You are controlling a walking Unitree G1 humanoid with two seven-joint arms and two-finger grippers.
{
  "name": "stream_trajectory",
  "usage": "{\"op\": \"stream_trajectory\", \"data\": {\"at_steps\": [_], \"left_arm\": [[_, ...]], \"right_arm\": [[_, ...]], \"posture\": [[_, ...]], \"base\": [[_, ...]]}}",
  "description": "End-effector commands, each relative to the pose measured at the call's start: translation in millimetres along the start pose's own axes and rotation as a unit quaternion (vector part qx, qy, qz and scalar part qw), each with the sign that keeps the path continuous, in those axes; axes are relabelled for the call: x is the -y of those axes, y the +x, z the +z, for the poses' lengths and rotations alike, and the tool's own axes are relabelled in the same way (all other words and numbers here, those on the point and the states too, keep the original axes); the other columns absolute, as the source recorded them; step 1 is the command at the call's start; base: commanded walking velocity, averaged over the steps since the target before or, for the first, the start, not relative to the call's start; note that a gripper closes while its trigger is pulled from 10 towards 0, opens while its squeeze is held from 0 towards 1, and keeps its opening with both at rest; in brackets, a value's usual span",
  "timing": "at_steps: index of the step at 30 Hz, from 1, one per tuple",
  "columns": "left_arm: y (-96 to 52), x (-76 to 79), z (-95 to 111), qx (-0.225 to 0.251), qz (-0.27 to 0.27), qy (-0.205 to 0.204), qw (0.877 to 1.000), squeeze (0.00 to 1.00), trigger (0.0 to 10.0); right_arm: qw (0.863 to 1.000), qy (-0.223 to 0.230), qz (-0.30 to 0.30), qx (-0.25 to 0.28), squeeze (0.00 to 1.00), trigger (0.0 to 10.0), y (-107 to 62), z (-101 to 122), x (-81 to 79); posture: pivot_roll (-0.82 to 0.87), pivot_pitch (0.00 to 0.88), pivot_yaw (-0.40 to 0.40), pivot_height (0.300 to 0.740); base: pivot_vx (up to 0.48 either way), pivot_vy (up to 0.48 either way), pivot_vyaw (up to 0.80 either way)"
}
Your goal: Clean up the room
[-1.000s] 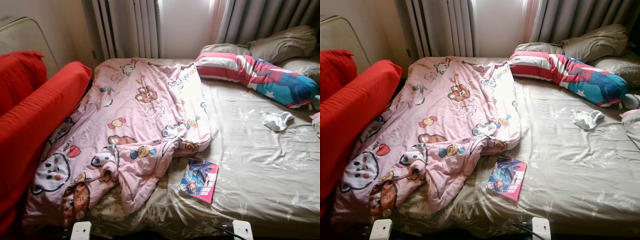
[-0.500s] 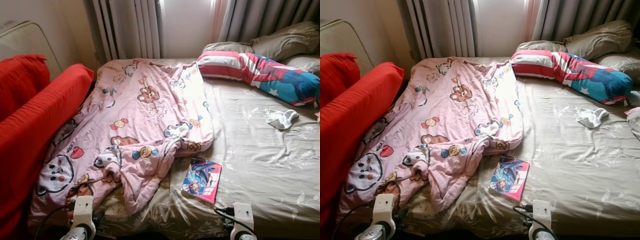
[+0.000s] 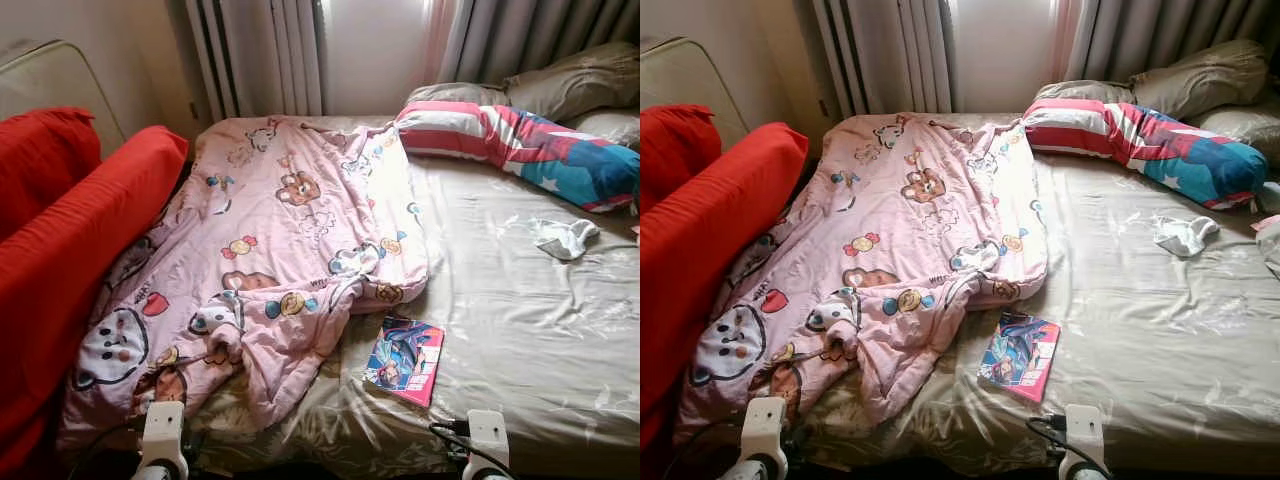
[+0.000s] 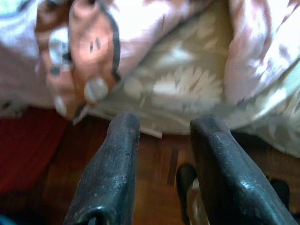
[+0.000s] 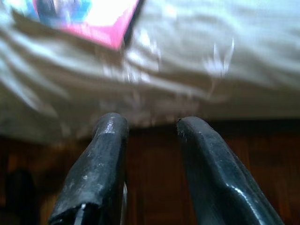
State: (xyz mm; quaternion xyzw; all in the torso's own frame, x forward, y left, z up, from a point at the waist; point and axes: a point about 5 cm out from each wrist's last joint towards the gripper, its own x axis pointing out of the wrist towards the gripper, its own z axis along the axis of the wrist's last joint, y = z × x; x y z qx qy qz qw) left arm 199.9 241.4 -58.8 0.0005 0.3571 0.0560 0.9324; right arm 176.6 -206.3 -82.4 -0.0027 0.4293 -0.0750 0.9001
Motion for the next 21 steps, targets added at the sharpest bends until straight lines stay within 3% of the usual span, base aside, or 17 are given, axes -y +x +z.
{"op": "stream_trajectory", "data": {"at_steps": [1, 7, 21], "left_arm": [[-3.7, -2.7, -13, -0.029, 0.007, -0.009, 1.0, 0.0, 10.0], [-7.0, -4.3, -23, -0.053, 0.014, -0.006, 0.998, 0.0, 10.0], [-6.9, 1.5, -27, -0.068, 0.008, -0.002, 0.998, 0.0, 10.0]], "right_arm": [[0.998, 0.016, -0.024, 0.055, 0.0, 10.0, -0.9, 13, 18.0], [0.999, 0.023, -0.022, 0.007, 0.0, 10.0, -4.2, -8, 18.4], [1.0, 0.012, -0.008, -0.002, 0.0, 10.0, -3.2, -8, 11.4]], "posture": [[0.02, 0.0, 0.017, 0.69], [0.02, 0.0, 0.017, 0.69], [0.01, 0.0, 0.018, 0.69]], "base": [[0.0, 0.0, 0.0], [0.0, 0.0, 0.0], [0.0, 0.0, 0.0]]}}
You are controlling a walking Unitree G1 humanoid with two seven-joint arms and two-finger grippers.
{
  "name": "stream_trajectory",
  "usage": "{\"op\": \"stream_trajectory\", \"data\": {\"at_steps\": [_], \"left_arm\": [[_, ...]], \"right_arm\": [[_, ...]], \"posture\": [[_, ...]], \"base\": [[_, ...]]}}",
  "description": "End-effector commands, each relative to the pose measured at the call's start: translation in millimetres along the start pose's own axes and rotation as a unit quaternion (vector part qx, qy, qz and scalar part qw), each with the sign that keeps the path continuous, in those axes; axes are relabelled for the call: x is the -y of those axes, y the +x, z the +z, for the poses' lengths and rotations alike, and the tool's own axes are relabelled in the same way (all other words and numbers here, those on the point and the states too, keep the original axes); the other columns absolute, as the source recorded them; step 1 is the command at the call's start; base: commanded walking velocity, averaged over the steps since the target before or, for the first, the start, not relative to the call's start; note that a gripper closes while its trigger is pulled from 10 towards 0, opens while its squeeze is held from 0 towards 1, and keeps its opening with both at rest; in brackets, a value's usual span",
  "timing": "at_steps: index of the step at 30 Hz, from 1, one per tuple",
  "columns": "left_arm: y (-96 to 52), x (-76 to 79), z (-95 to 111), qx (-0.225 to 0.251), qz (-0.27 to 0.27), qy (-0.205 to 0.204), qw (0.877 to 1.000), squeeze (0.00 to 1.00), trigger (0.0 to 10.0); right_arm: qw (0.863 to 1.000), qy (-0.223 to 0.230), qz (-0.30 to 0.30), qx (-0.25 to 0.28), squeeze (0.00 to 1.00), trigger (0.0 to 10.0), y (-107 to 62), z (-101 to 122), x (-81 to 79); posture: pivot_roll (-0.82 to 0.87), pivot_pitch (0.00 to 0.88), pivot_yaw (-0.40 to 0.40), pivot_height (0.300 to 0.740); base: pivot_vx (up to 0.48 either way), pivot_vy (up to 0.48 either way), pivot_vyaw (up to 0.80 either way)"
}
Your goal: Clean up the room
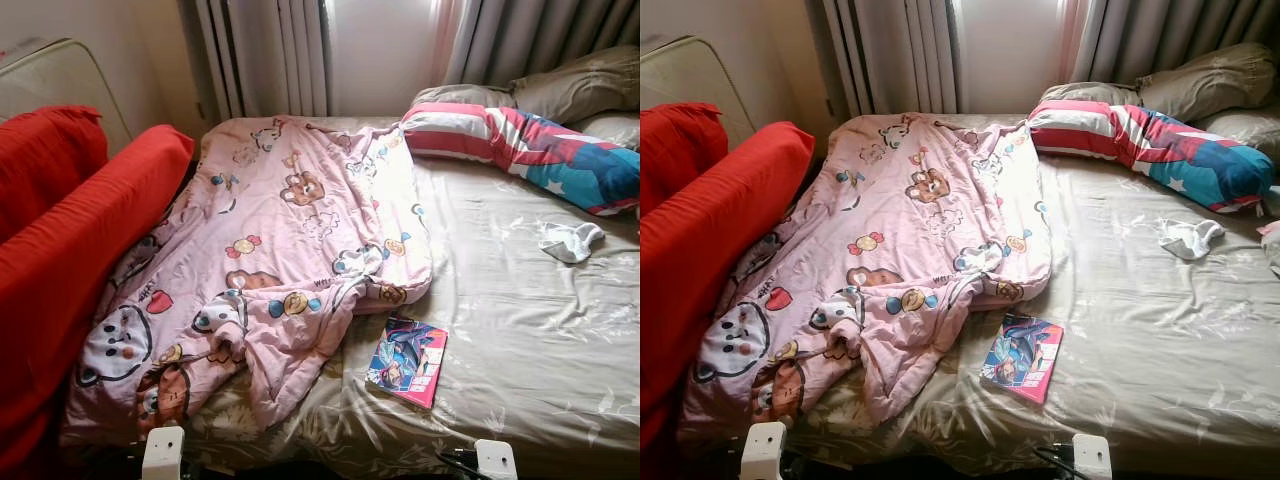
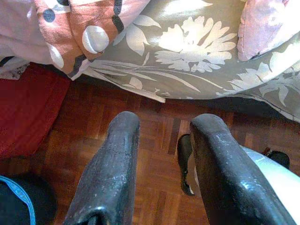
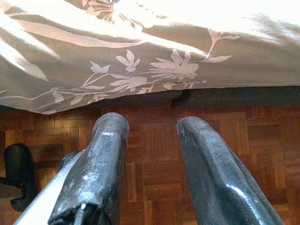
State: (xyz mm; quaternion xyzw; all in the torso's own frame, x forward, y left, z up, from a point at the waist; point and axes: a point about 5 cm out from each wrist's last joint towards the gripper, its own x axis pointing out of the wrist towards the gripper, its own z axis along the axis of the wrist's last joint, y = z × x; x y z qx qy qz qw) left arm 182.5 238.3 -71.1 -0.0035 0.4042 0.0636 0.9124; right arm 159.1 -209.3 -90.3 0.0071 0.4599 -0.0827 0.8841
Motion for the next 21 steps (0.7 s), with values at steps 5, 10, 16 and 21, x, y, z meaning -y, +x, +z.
{"op": "stream_trajectory", "data": {"at_steps": [5, 10, 16, 21], "left_arm": [[-1.2, -0.4, -6.5, -0.017, 0.002, 0.002, 1.0, 0.0, 10.0], [-1.2, -0.4, -6.5, -0.017, 0.002, 0.002, 1.0, 0.0, 10.0], [-1.2, -0.4, -6.5, -0.017, 0.002, 0.002, 1.0, 0.0, 10.0], [-1.2, -0.4, -6.5, -0.017, 0.002, 0.002, 1.0, 0.0, 10.0]], "right_arm": [[0.999, 0.002, -0.004, 0.034, 0.0, 10.0, 0.5, 10.5, 6.3], [0.999, 0.002, -0.004, 0.034, 0.0, 10.0, 0.5, 10.5, 6.3], [0.999, 0.002, -0.004, 0.034, 0.0, 10.0, 0.5, 10.5, 6.3], [0.999, 0.002, -0.004, 0.034, 0.0, 10.0, 0.5, 10.5, 6.3]], "posture": [[0.01, 0.0, 0.018, 0.69], [0.01, 0.0, 0.018, 0.69], [0.01, 0.0, 0.018, 0.69], [0.01, 0.0, 0.018, 0.69]], "base": [[0.0, 0.0, 0.0], [0.0, 0.0, 0.0], [0.0, 0.0, 0.0], [0.0, 0.0, 0.0]]}}
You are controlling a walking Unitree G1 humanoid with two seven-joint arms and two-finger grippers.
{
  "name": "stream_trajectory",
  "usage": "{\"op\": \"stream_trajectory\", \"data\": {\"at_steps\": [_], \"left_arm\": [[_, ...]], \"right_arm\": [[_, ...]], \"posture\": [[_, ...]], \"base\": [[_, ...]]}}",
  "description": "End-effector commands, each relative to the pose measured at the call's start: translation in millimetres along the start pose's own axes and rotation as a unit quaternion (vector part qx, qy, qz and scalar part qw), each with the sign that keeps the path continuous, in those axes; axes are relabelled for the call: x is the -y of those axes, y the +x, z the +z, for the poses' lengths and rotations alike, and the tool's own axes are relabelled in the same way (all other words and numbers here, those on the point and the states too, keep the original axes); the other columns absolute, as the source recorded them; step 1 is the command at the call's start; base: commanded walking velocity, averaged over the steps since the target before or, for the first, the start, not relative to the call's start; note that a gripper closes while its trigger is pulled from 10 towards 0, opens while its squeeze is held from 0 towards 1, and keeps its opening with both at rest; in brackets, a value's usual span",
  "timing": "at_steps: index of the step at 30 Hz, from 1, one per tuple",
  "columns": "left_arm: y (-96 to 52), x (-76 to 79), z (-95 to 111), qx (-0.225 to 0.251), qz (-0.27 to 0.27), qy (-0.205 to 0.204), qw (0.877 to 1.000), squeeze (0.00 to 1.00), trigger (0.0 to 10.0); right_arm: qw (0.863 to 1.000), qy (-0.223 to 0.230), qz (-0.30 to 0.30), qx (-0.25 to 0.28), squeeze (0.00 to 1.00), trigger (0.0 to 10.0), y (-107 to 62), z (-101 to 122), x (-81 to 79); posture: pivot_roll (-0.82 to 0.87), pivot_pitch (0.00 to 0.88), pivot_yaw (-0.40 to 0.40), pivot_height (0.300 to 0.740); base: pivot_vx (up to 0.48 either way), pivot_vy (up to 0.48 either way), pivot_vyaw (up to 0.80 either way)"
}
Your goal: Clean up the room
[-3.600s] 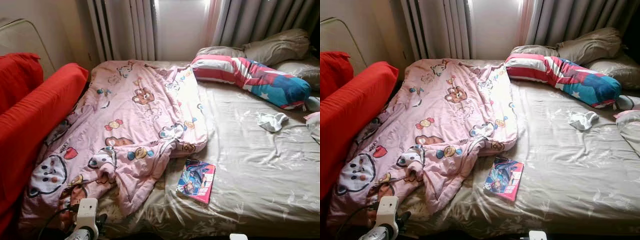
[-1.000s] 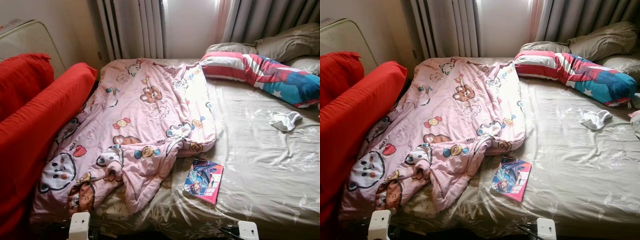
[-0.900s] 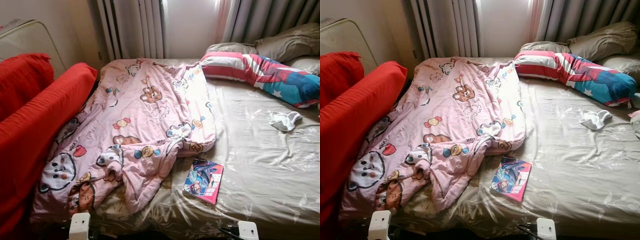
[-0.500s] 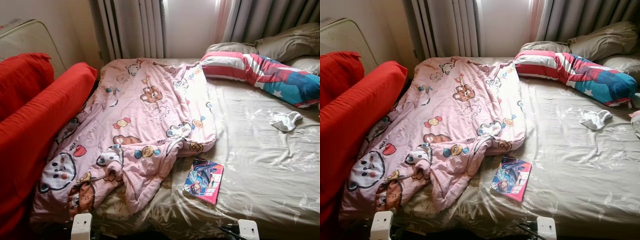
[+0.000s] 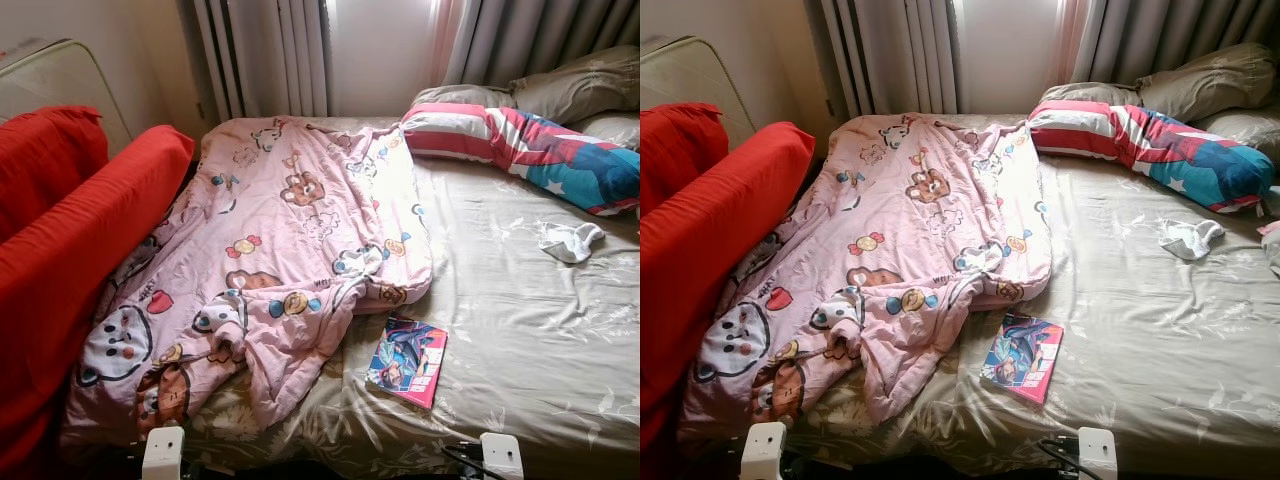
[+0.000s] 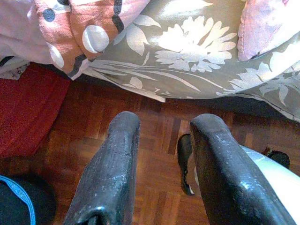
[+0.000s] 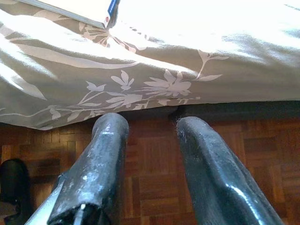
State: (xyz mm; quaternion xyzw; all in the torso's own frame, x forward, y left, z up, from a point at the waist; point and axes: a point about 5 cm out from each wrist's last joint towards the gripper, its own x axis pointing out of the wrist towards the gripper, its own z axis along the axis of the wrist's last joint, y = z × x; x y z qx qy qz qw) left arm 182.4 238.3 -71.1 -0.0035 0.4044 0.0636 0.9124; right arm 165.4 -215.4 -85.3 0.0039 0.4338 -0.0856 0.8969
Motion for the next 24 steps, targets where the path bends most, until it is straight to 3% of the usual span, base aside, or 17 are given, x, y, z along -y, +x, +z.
{"op": "stream_trajectory", "data": {"at_steps": [1, 10, 24], "left_arm": [[-1.2, -0.4, -6.5, -0.017, 0.002, 0.002, 1.0, 0.0, 10.0], [-1.8, -3.1, -10.1, -0.035, 0.007, 0.001, 0.999, 0.0, 10.0], [-0.8, 5.1, -11.3, -0.037, 0.002, 0.002, 0.999, 0.0, 10.0]], "right_arm": [[1.0, 0.002, -0.001, 0.004, 0.0, 10.0, 0.3, 1.9, 1.0], [1.0, 0.006, 0.006, 0.007, 0.0, 10.0, 1.5, 6.5, 3.1], [1.0, 0.007, 0.008, 0.007, 0.0, 10.0, 1.4, 6.2, 3.0]], "posture": [[0.01, 0.0, 0.018, 0.69], [0.01, 0.0, 0.019, 0.69], [0.01, 0.0, 0.019, 0.69]], "base": [[0.0, 0.0, 0.0], [0.0, 0.0, 0.0], [0.0, 0.0, 0.0]]}}
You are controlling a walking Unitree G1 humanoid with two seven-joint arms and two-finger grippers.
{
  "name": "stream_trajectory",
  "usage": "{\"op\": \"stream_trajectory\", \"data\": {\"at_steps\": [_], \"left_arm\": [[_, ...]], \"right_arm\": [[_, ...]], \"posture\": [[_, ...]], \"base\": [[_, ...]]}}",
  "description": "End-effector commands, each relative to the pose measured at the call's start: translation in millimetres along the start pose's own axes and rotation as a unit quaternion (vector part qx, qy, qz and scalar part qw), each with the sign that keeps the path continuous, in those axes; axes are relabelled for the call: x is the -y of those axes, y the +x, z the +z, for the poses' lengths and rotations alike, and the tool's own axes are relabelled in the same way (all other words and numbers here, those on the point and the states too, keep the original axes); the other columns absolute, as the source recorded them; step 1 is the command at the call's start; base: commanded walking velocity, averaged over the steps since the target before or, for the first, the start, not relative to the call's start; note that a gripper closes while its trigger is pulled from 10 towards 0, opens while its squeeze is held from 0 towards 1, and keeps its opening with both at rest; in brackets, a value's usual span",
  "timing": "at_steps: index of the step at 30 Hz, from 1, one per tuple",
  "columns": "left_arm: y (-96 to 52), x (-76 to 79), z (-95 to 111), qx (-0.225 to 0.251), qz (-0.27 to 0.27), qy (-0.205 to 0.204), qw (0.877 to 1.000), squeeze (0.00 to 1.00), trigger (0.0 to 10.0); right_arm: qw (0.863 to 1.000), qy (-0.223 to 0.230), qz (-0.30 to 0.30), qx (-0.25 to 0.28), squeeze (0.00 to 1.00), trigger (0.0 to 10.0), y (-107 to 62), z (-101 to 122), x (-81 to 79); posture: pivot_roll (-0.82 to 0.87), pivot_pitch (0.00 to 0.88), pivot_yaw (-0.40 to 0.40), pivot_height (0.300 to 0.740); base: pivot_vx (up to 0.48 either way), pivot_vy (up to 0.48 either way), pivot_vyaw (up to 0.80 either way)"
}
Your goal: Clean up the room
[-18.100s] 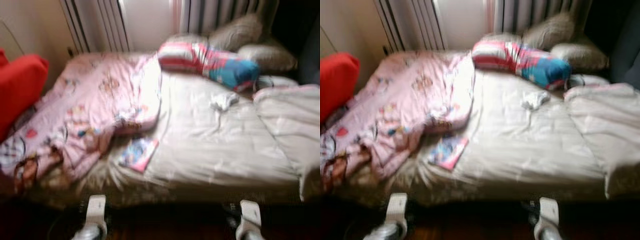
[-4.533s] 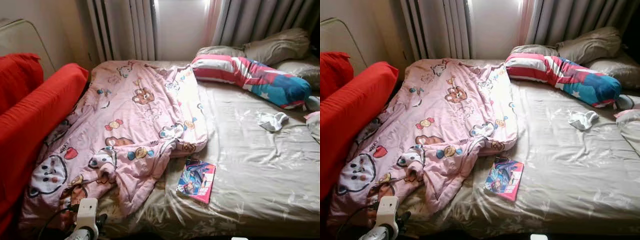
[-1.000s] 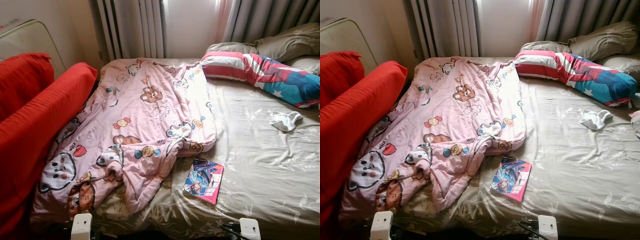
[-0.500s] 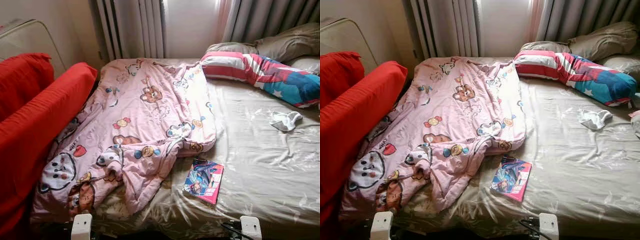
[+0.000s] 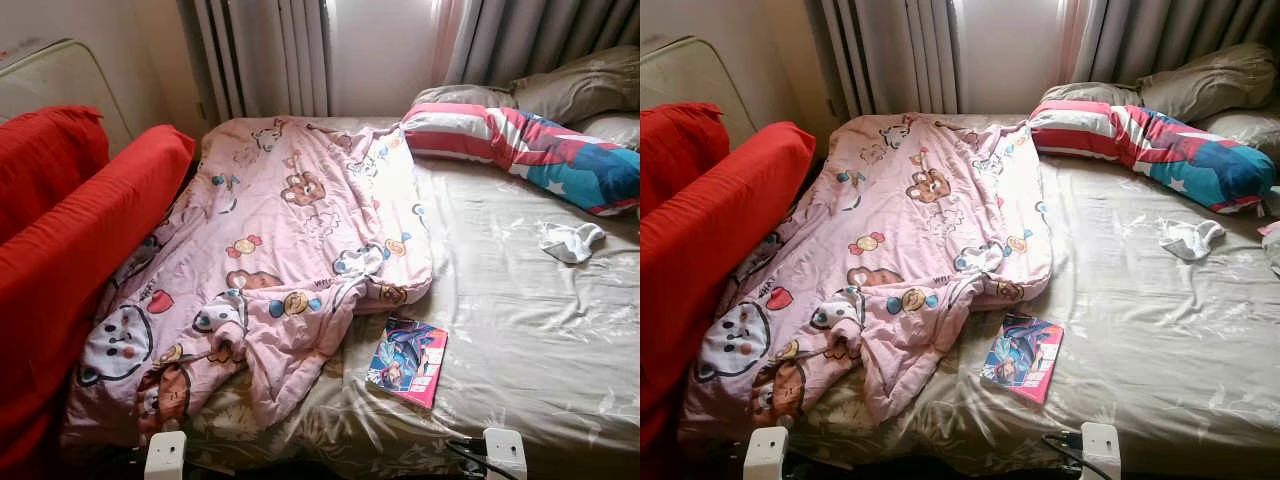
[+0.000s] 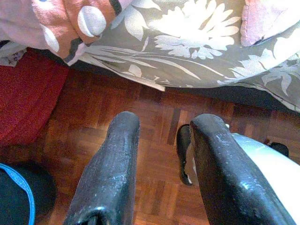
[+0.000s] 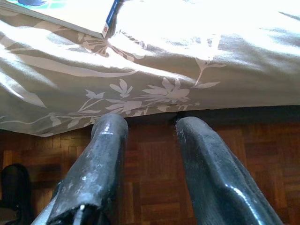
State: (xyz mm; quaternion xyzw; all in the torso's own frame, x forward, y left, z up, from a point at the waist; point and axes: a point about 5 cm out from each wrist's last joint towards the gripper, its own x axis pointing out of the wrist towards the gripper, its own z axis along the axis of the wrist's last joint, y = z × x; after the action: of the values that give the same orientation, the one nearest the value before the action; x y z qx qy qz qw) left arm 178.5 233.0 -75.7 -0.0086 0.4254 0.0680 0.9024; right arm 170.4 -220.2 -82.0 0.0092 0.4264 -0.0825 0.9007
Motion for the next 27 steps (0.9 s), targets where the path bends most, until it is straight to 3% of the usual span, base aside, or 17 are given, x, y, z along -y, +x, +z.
{"op": "stream_trajectory", "data": {"at_steps": [1, 12, 20, 27], "left_arm": [[-0.8, 0.1, -5, -0.013, 0.0, 0.006, 1.0, 0.0, 10.0], [-2.6, -14.6, -2, -0.008, 0.007, 0.005, 1.0, 0.0, 10.0], [1.4, 2.1, 6, 0.01, -0.006, 0.007, 1.0, 0.0, 10.0], [1.3, 4.7, 6, 0.018, -0.009, 0.01, 1.0, 0.0, 10.0]], "right_arm": [[1.0, 0.003, 0.002, -0.001, 0.0, 10.0, 0.1, 0, -1.3], [1.0, 0.006, 0.004, 0.003, 0.0, 10.0, 0.1, 1, -2.0], [1.0, 0.007, 0.005, 0.009, 0.0, 10.0, 0.1, 1, -2.4], [1.0, 0.01, 0.005, 0.022, 0.0, 10.0, -0.1, 4, -2.6]], "posture": [[0.01, 0.0, 0.019, 0.69], [0.01, 0.0, 0.019, 0.69], [0.01, 0.0, 0.018, 0.69], [0.01, 0.0, 0.018, 0.69]], "base": [[0.0, 0.0, 0.0], [0.0, 0.0, 0.0], [0.0, 0.0, 0.0], [0.0, 0.0, 0.0]]}}
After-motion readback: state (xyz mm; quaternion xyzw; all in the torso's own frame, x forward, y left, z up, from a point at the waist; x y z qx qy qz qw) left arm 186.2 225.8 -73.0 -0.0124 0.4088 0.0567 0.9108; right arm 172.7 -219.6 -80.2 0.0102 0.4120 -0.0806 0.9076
